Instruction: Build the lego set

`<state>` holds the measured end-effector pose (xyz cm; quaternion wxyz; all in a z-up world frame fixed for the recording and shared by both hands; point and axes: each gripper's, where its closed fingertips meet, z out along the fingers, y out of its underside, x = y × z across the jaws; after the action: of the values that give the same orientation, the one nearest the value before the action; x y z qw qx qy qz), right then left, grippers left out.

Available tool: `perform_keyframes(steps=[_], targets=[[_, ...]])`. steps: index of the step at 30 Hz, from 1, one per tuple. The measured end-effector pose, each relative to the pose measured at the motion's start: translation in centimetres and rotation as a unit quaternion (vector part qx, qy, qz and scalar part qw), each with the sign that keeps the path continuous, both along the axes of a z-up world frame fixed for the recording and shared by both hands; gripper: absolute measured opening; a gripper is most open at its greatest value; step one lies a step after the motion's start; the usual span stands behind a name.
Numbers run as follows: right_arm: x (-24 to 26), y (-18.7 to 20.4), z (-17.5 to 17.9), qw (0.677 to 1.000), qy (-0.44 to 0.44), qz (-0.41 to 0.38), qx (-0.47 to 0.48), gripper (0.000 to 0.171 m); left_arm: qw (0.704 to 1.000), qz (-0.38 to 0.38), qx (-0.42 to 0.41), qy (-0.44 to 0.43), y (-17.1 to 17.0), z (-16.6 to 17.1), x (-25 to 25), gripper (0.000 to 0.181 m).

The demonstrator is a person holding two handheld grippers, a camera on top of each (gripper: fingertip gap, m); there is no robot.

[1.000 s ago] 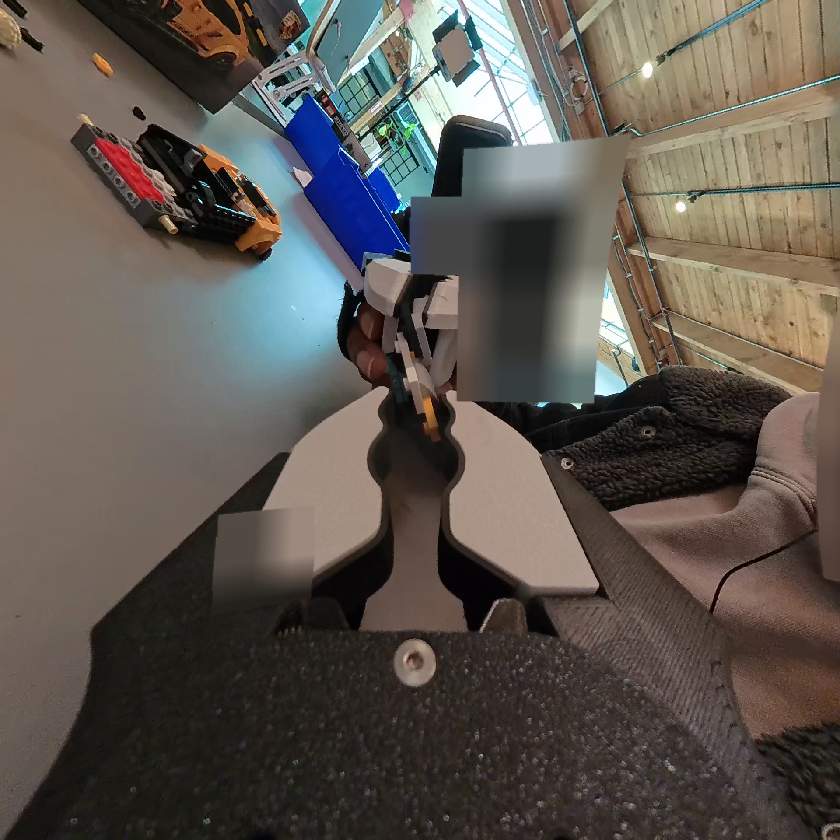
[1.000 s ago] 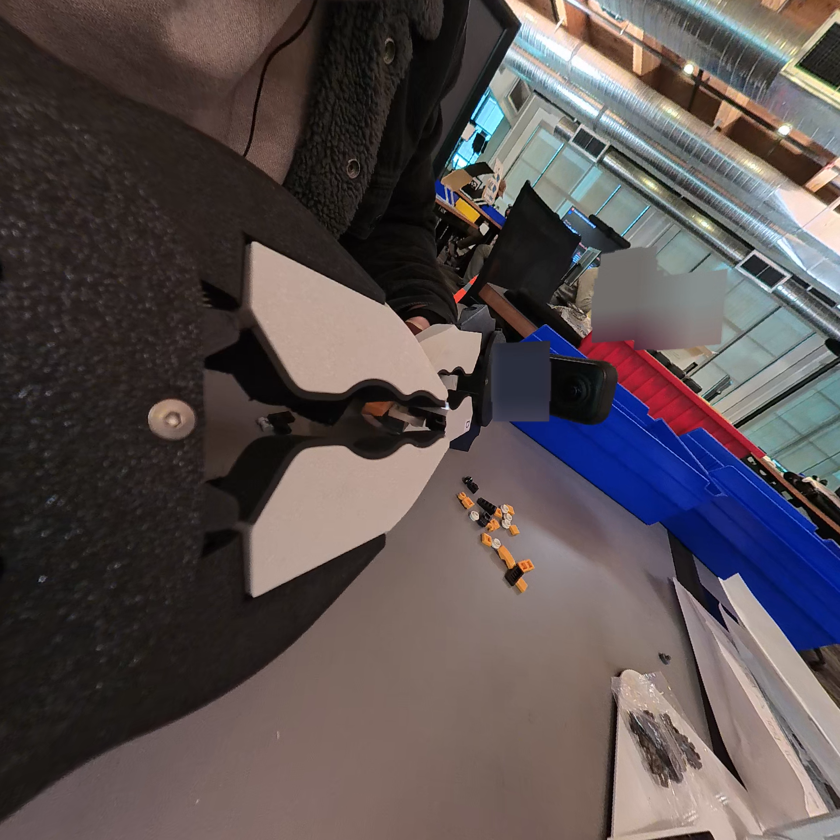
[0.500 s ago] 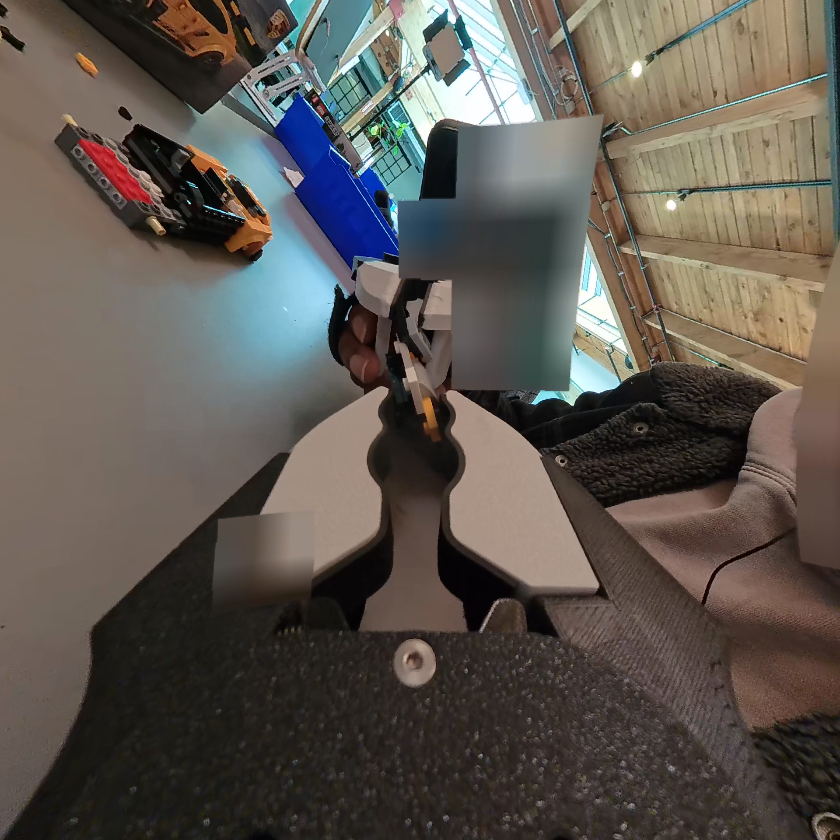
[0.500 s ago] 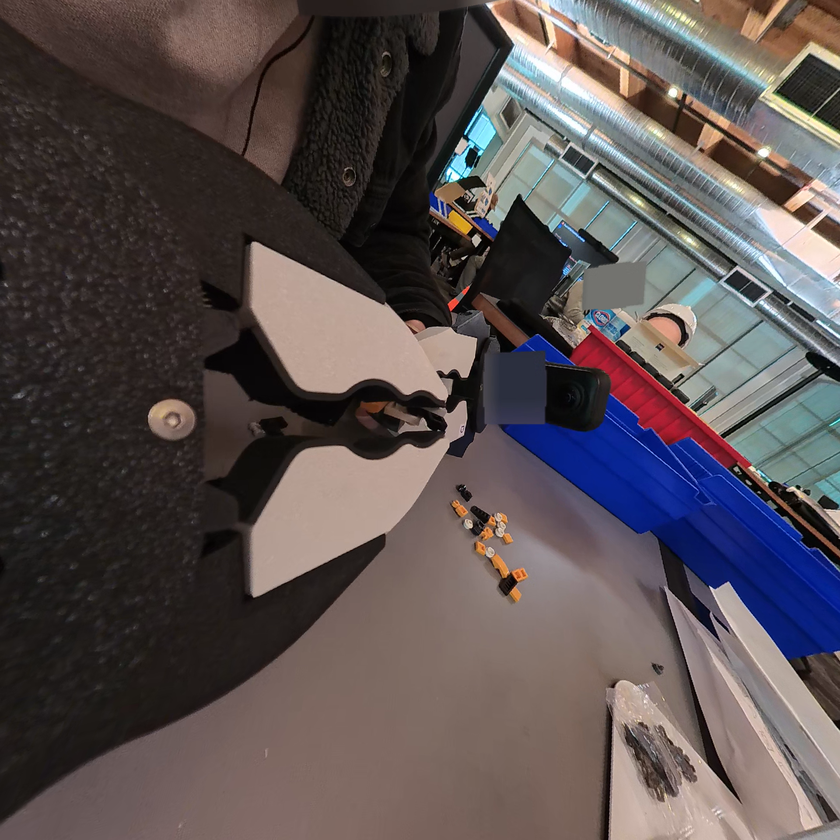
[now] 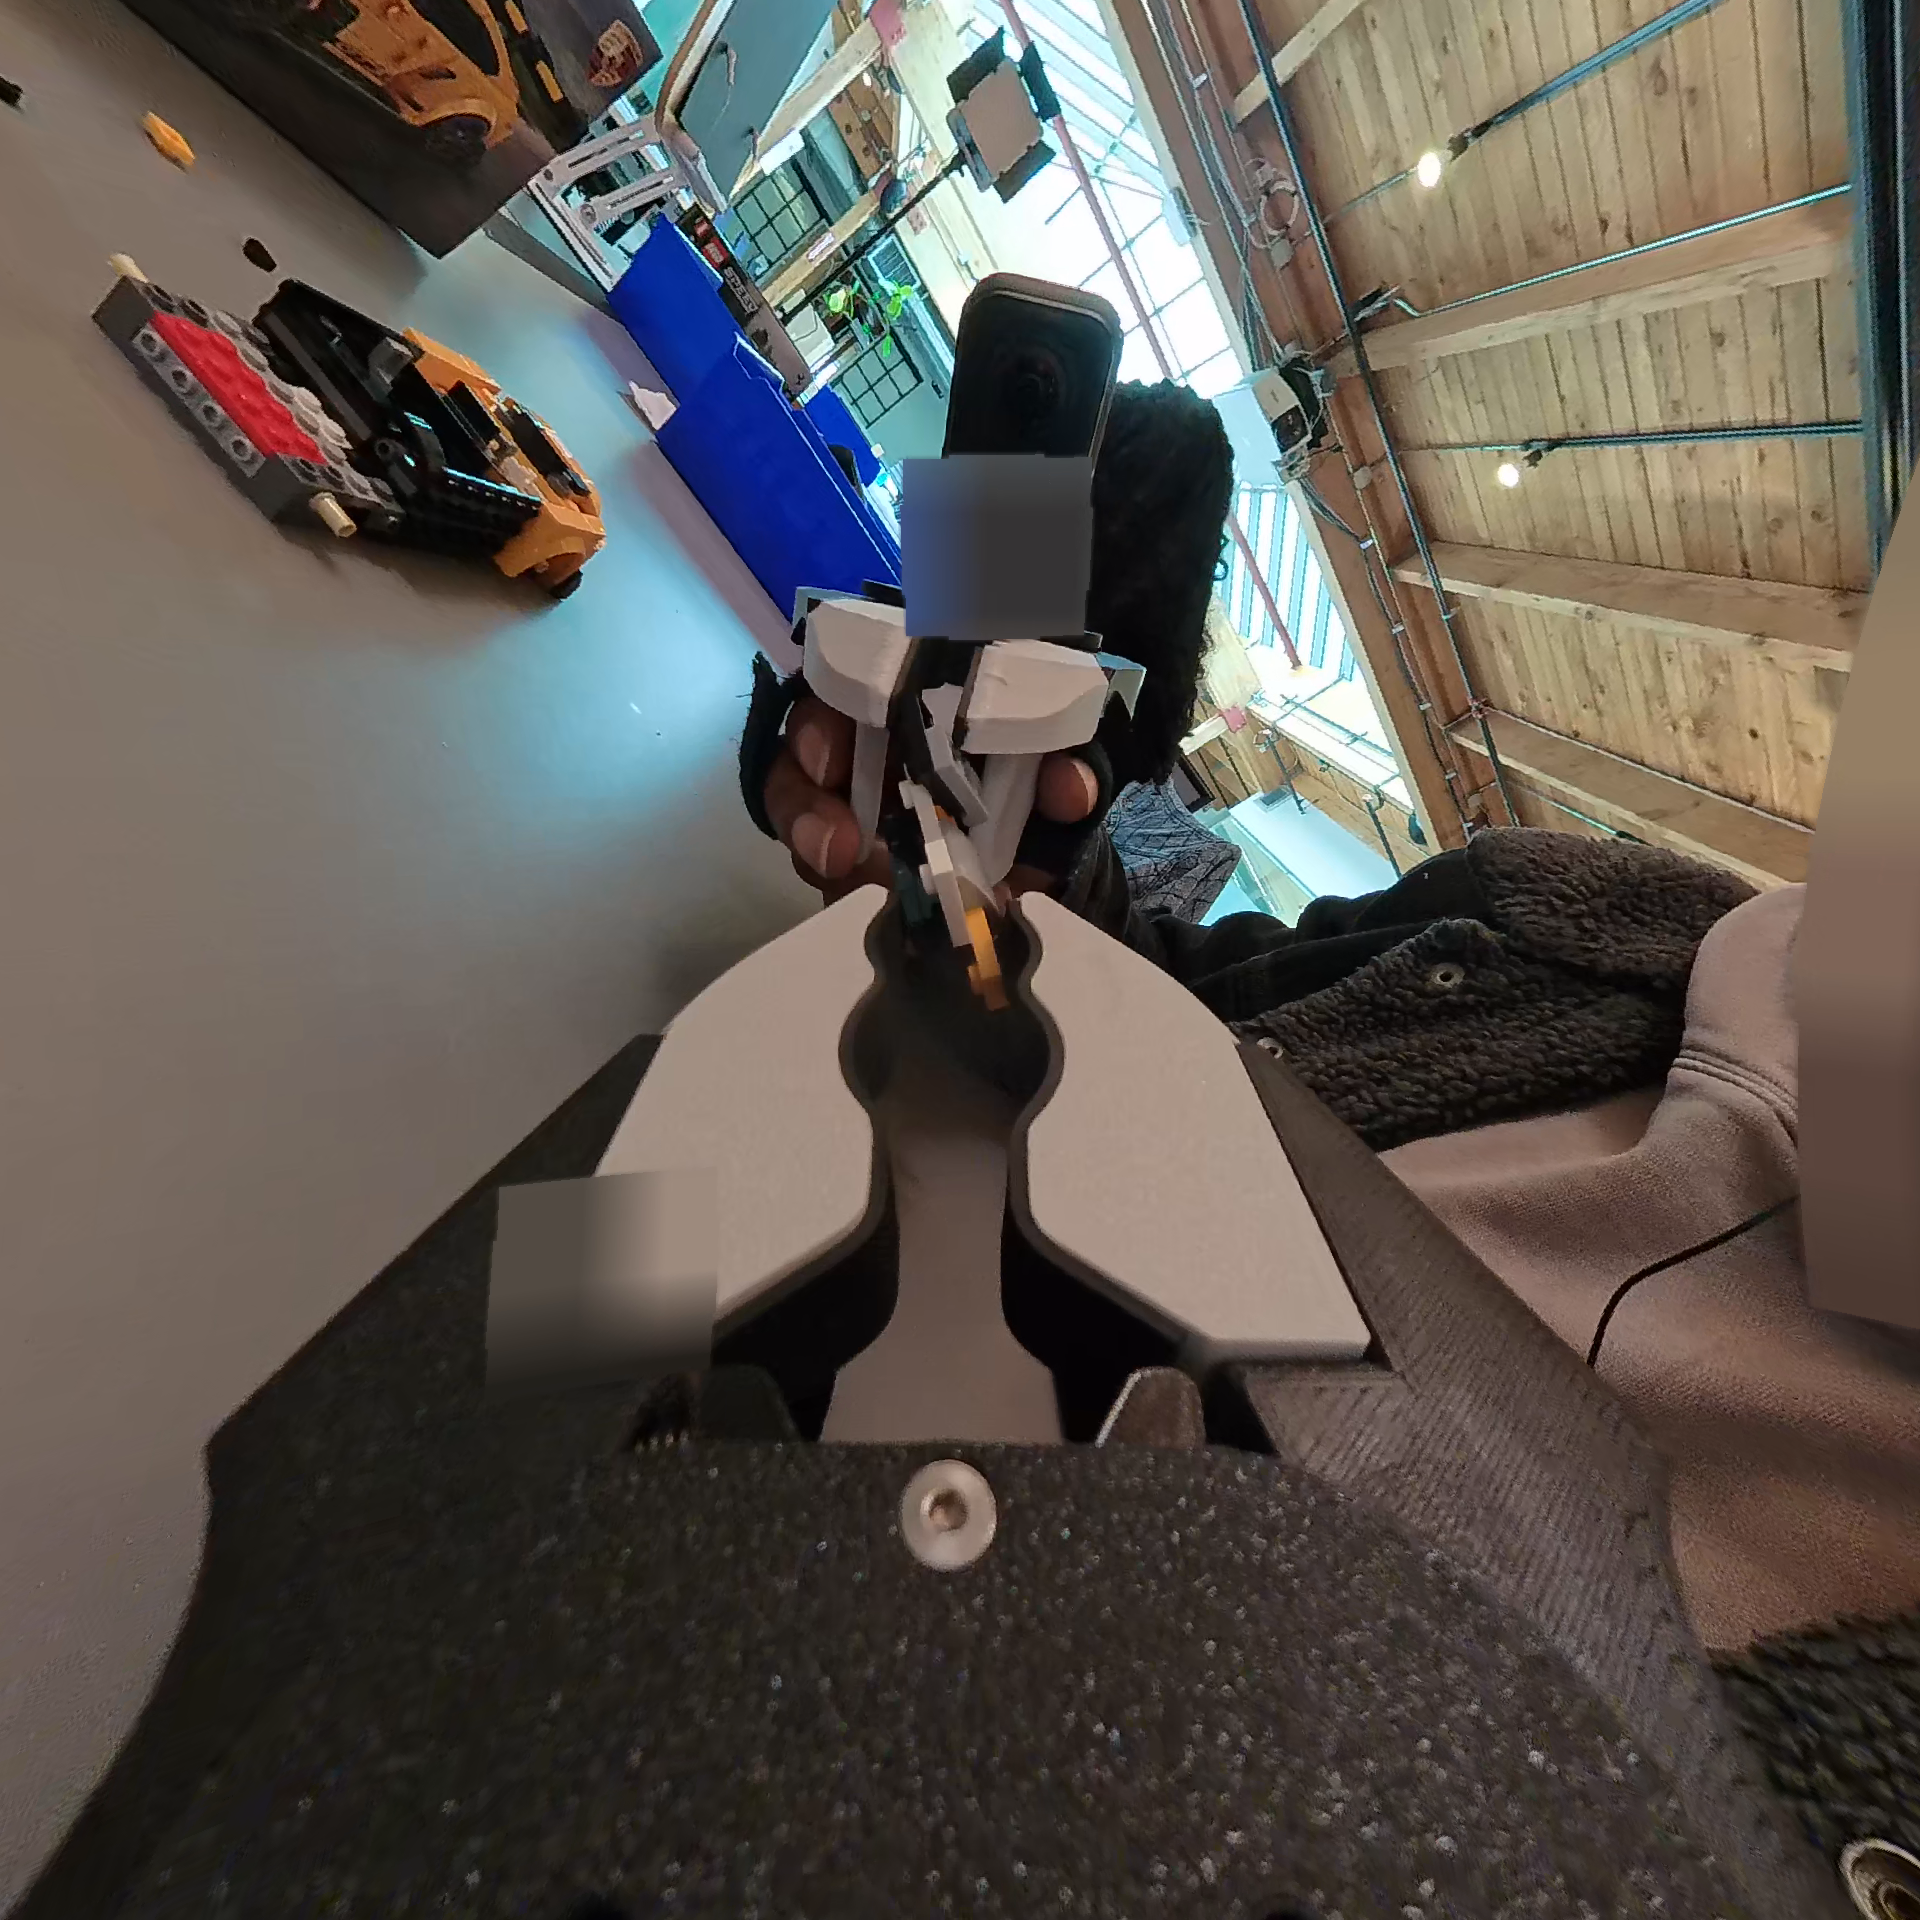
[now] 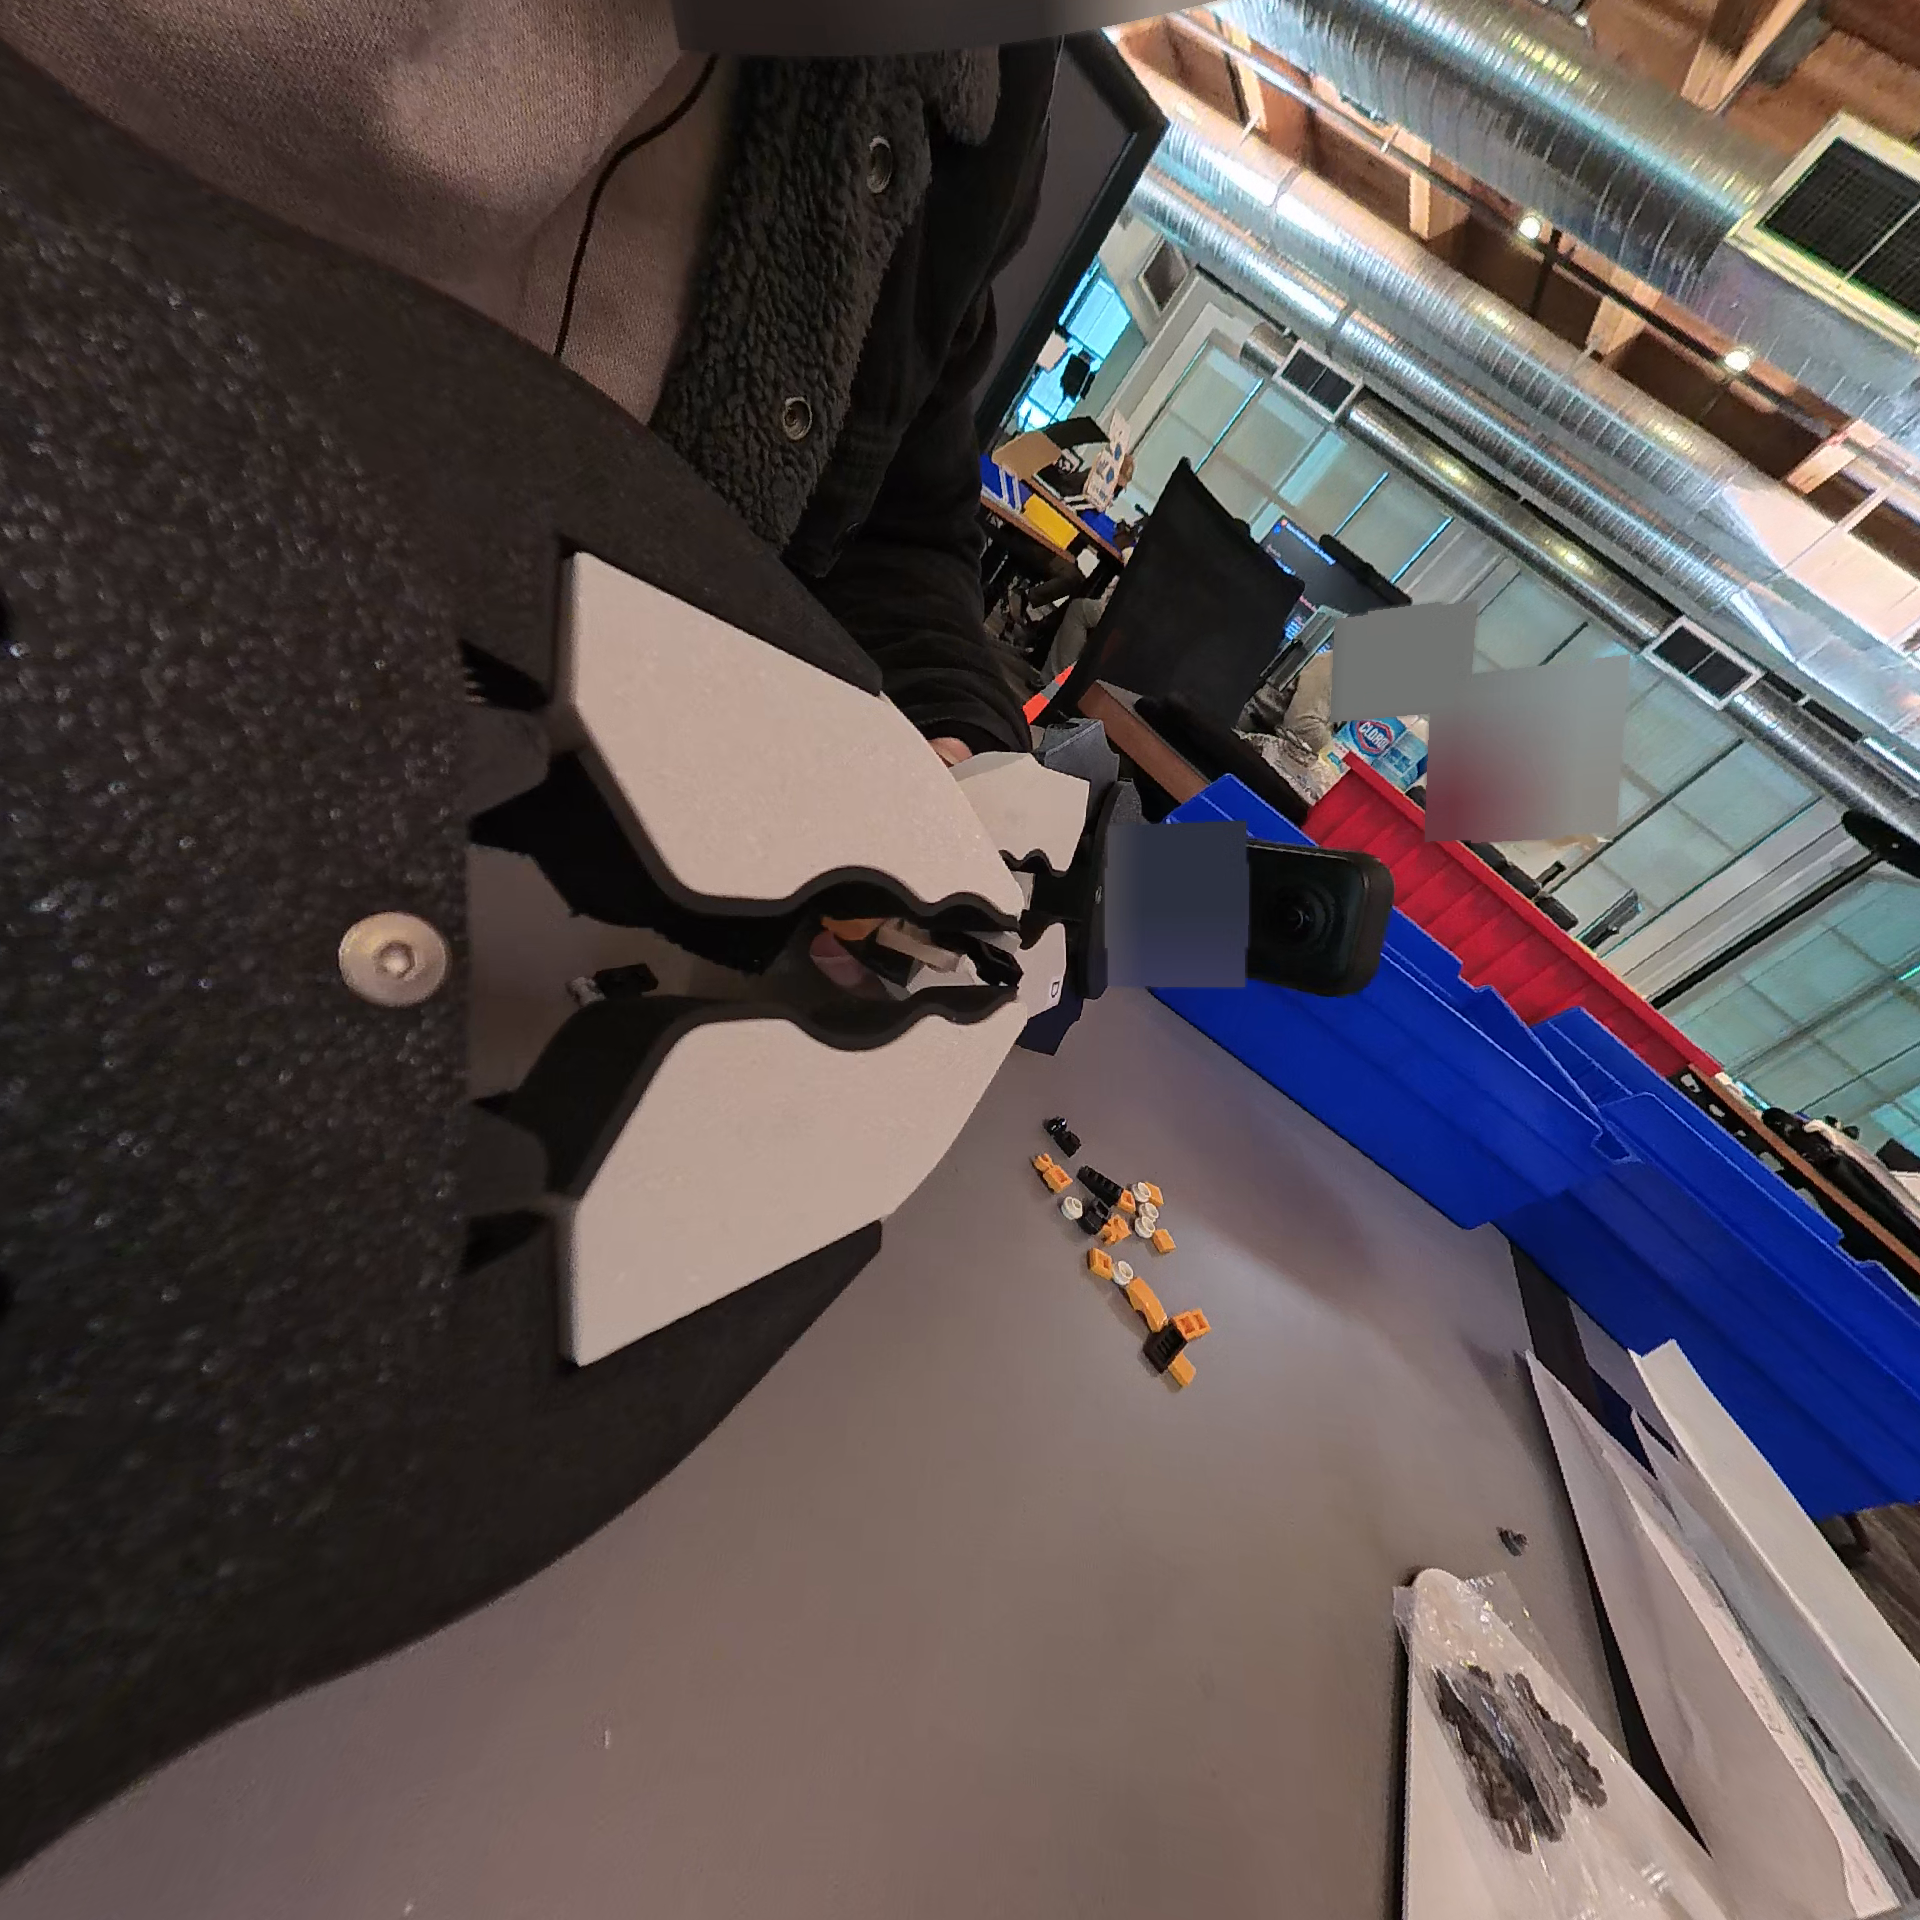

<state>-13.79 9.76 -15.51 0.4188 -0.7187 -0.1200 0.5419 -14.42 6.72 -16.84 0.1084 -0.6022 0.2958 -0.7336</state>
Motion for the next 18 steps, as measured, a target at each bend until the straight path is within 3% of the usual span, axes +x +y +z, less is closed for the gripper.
perform_keyframes(steps=[18], targets=[[0.08,0.02,0.04,1.0,0.001,0.0,-0.003,0.01,1.0,0.001,-0.005,0.0,0.06,0.01,-0.01,0.017]])
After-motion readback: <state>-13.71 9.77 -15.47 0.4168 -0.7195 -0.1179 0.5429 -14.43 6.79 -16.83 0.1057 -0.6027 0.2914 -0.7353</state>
